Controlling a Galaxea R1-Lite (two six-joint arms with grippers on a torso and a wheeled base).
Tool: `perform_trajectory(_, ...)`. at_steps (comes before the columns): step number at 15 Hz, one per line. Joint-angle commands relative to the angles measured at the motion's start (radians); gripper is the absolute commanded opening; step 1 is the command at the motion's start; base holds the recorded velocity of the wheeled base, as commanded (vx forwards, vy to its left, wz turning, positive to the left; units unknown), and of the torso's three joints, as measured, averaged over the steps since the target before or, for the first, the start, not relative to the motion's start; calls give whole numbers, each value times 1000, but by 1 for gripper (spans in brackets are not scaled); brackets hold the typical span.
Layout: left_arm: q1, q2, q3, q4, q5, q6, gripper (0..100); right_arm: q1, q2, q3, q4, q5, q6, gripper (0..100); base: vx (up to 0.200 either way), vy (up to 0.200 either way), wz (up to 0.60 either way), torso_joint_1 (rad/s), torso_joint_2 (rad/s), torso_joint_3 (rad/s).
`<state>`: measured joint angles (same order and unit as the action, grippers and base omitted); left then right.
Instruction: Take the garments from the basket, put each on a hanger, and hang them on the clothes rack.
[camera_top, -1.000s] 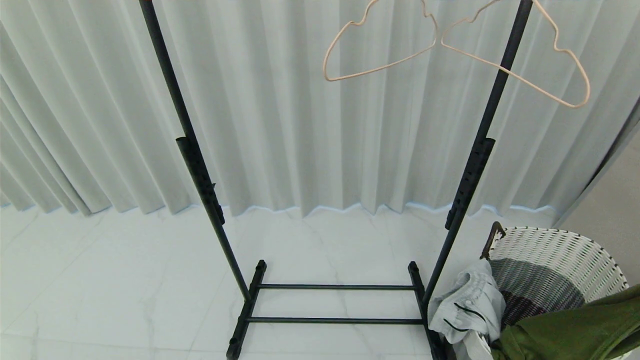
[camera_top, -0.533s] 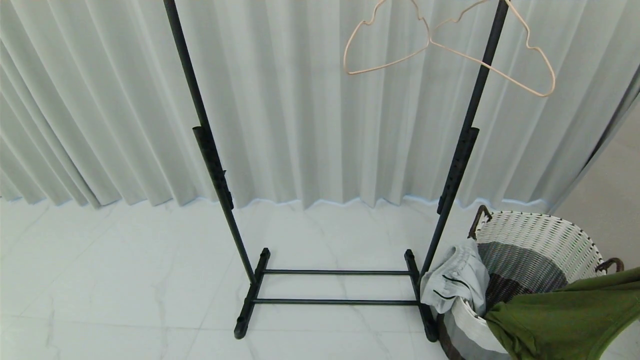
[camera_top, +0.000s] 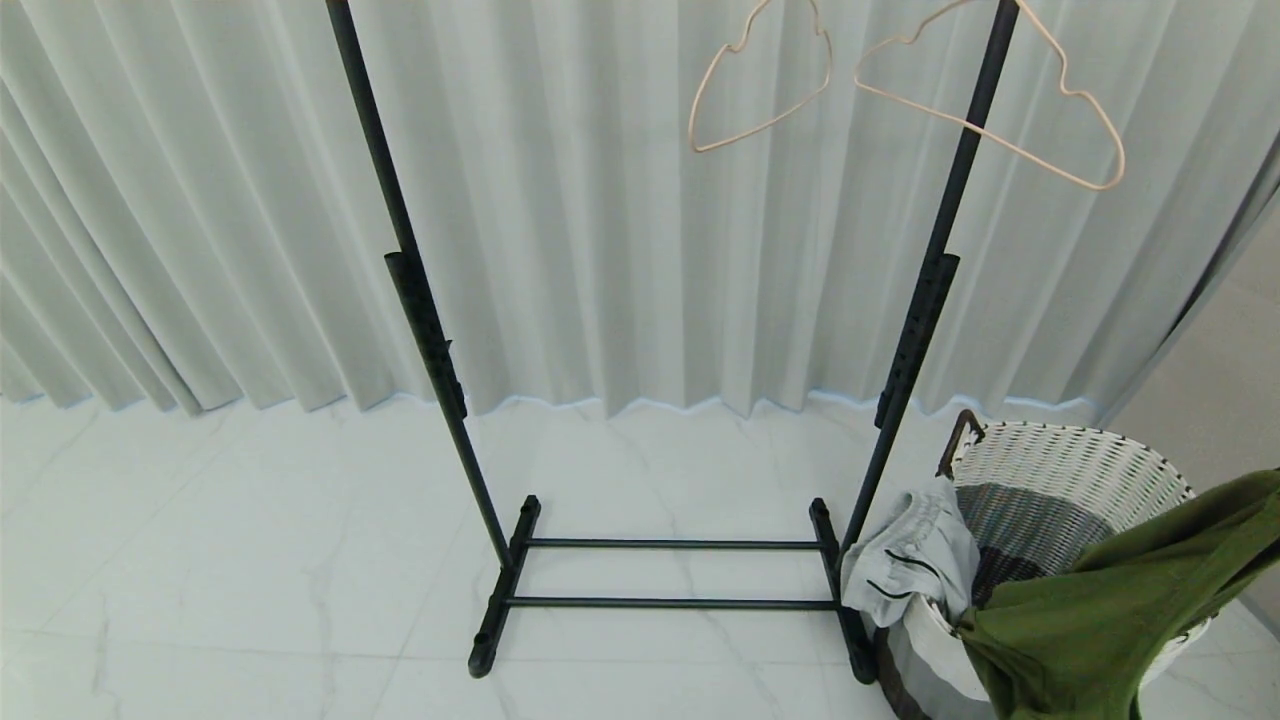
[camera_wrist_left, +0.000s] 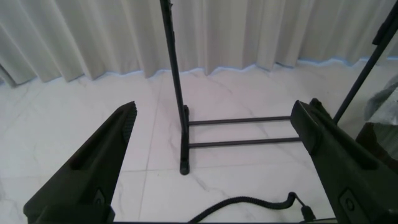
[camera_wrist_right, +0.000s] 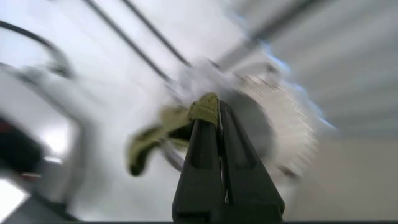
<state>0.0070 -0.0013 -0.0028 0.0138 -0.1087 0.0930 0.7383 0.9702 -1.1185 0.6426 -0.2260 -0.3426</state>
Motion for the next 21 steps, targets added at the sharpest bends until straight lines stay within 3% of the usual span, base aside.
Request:
perform_trajectory(1,1,1,1,0,-5,17,100,219,122,-67,0,0,151,0,0,0,0,0,0,0)
perform_trajectory(4,-1,1,3,-3,-9,19,100,400,202,-110,-21,5,358,0,0,0,0,0,0,0)
perform_trajectory(6,-5,14,-57,-20,-46,-13,100,464,226,-127,-58,4,435,0,0,0,0,0,0,0)
perform_trajectory(8,-22,139,-235,-21,-141,-59,100,470,257,-149,-96,7,458,0,0,0,0,0,0,0)
perform_trajectory(12,-76,583,-635,-23,-269,-33,100,480,314,-227,-185,46,461,0,0,0,0,0,0,0)
perform_trajectory(15,-279,879,-844,-29,-270,-42,100,478,344,-276,-192,50,462,0,0,0,0,0,0,0)
perform_trajectory(18,-507,1051,-807,-173,-262,-139,100,478,367,-274,-244,50,464,0,0,0,0,0,0,0)
perform_trajectory(20,-605,1106,-778,-209,-190,-160,100,477,389,-277,-284,50,478,0,0,0,0,0,0,0)
perform_trajectory(21,-720,1167,-770,-209,-78,-165,100,477,403,-279,-314,50,479,0,0,0,0,0,0,0)
